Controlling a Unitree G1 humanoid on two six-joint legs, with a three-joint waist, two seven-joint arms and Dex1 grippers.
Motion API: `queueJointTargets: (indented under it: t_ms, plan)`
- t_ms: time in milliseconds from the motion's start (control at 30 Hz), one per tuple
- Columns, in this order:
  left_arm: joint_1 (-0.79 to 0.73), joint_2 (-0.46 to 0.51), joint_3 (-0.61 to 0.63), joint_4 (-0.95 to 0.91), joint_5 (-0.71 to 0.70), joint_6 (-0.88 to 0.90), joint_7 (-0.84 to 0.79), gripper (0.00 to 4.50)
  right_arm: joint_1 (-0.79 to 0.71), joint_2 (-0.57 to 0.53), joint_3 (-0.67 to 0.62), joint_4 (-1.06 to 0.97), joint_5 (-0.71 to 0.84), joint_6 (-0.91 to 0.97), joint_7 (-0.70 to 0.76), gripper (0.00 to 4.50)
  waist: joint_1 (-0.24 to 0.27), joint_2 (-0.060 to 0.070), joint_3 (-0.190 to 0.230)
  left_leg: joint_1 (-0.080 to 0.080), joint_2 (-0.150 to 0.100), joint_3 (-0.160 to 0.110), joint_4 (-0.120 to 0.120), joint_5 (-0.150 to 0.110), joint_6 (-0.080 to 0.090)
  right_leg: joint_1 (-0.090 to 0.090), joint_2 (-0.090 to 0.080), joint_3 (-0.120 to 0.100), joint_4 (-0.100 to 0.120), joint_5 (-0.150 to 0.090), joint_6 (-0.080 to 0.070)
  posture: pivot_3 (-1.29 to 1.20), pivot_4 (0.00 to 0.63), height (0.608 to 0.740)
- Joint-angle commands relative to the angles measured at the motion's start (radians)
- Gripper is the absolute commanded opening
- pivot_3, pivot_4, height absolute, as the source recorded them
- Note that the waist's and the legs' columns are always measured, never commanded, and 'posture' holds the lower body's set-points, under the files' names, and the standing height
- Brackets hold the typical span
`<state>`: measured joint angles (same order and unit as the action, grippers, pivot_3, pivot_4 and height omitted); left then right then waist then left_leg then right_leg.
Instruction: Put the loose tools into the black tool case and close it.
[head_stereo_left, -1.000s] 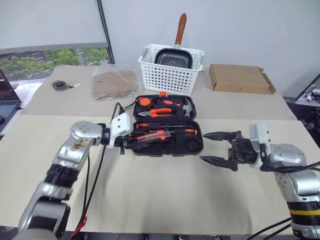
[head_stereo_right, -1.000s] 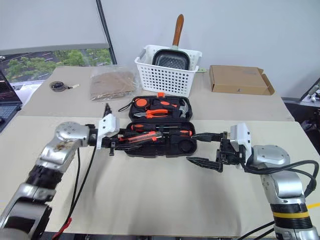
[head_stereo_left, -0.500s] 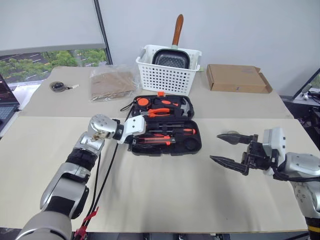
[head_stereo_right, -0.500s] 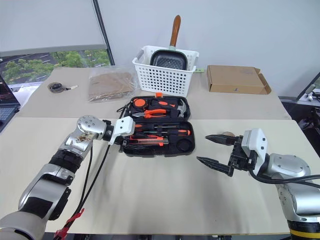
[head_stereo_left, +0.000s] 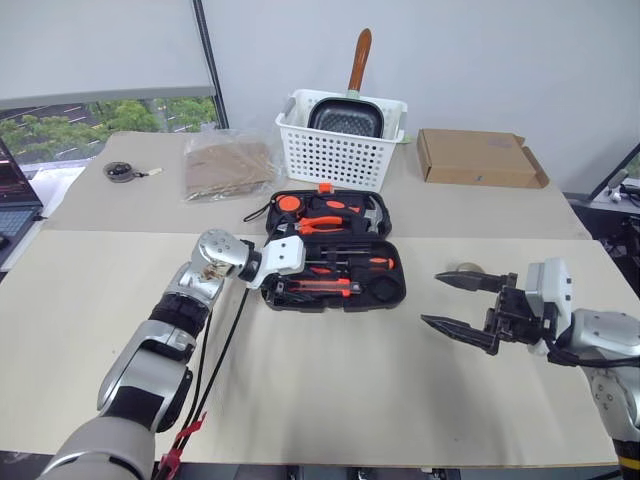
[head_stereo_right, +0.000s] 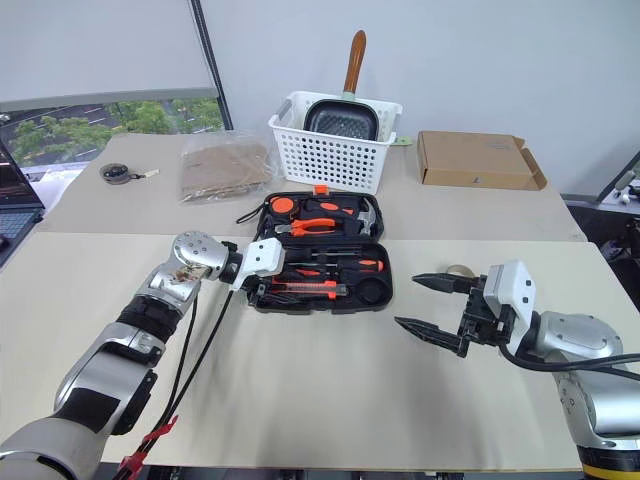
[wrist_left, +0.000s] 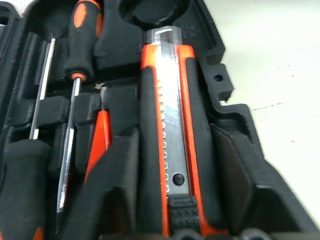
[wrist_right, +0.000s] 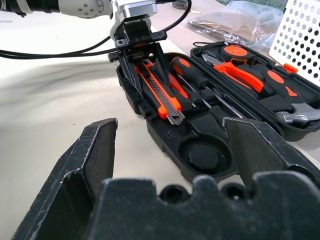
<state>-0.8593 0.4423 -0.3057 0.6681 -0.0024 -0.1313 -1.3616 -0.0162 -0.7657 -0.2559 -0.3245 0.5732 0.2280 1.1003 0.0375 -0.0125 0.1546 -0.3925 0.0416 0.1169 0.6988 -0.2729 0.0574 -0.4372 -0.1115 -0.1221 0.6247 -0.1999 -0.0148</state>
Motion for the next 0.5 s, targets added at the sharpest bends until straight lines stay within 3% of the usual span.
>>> queueJointTargets:
  t_ms: [33,100,333,433,500]
  plan:
    - [-0.005,0.009,0.016,-0.051,-0.017,0.028,-0.013,3.95,-0.003,-0.004,-0.036,-0.032,0.025,-0.01,-0.008,3.91,0.0,0.0,0.0,0.0,0.0,0.0,0.0,0.0,0.0,0.0,0.0,0.0,0.0,0.0,0.0,0.0,0.15,0.7]
    - [-0.004,0.016,0.04,-0.104,-0.059,0.072,-0.039,4.42,-0.009,-0.005,-0.033,-0.031,0.025,-0.007,-0.009,3.91,-0.001,0.0,0.0,0.0,0.0,0.0,0.0,0.0,0.0,0.0,0.0,0.0,0.0,0.0,0.0,0.0,0.15,0.7]
    - [0.0,0.022,0.142,-0.273,-0.225,0.257,-0.06,4.42,-0.032,-0.003,-0.015,-0.022,0.024,-0.003,-0.007,3.91,-0.001,0.0,0.0,-0.002,0.0,0.0,0.0,0.0,0.001,-0.001,0.0,0.0,0.0,0.0,0.0,0.0,0.15,0.7]
    - [0.009,0.004,0.142,-0.241,-0.187,0.201,0.003,3.7,-0.046,0.0,-0.002,-0.017,0.023,-0.002,-0.005,3.91,-0.001,0.0,0.0,0.0,0.0,0.0,0.001,0.0,0.0,0.001,0.0,0.0,0.001,0.0,0.001,0.0,0.15,0.7]
    - [0.018,-0.003,0.133,-0.23,-0.175,0.179,0.016,2.93,-0.052,0.001,0.0,-0.012,0.022,-0.002,-0.003,3.91,-0.001,0.0,0.0,0.001,0.0,0.0,0.001,0.0,0.0,0.001,0.0,0.0,0.001,0.0,0.001,0.0,0.15,0.7]
